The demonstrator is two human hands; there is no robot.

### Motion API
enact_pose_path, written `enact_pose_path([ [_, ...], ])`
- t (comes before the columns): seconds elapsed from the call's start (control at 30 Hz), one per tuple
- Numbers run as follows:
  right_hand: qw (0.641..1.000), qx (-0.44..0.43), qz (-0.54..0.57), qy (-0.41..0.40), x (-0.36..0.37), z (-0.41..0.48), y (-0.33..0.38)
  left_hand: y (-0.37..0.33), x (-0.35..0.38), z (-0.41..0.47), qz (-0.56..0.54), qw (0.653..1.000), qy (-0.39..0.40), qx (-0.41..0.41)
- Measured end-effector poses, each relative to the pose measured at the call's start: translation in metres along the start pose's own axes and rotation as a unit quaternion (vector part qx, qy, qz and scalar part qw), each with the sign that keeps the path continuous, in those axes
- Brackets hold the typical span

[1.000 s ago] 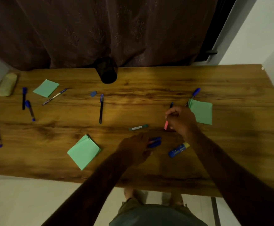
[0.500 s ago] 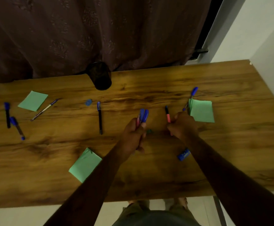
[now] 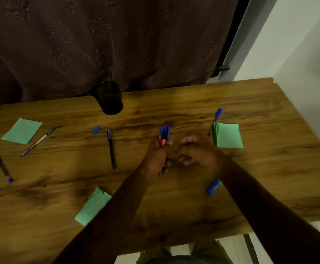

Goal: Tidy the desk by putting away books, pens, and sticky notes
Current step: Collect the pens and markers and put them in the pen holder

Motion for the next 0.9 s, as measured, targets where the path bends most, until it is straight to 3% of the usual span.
enact_pose_path([
  [0.07, 0.996, -0.028, -0.019, -0.085, -0.023, 0.015, 0.002, 0.001, -0.009, 0.000, 0.021, 1.000, 0.005, 0.000],
  [0.13, 0.979, -0.075, -0.105, -0.155, -0.048, 0.028, 0.010, 0.003, -0.016, -0.001, 0.028, 0.999, 0.021, 0.002],
  [0.23, 0.954, -0.067, -0.196, -0.216, -0.081, 0.054, 0.009, 0.005, -0.025, 0.000, 0.020, 0.999, 0.027, -0.002],
  [0.53, 0.894, -0.050, -0.368, -0.252, -0.110, 0.115, 0.002, -0.006, -0.032, 0.002, -0.021, 0.999, -0.022, -0.023],
  [0.8, 0.932, -0.080, -0.294, -0.199, -0.094, 0.129, 0.015, -0.008, -0.025, 0.000, -0.078, 0.996, -0.037, -0.032],
  [0.9, 0.966, -0.088, -0.182, -0.162, -0.074, 0.126, 0.025, -0.010, -0.021, 0.001, -0.119, 0.992, -0.037, -0.036],
])
Point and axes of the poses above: each hand's wrist, its own z-axis towards the middle knuckle, its own x-axis out of the palm, y = z × x, the point moved 6 cm from there along z, towards the middle knuckle, and after that the axes turned 4 degrees about -y, right-handed, at the moved point
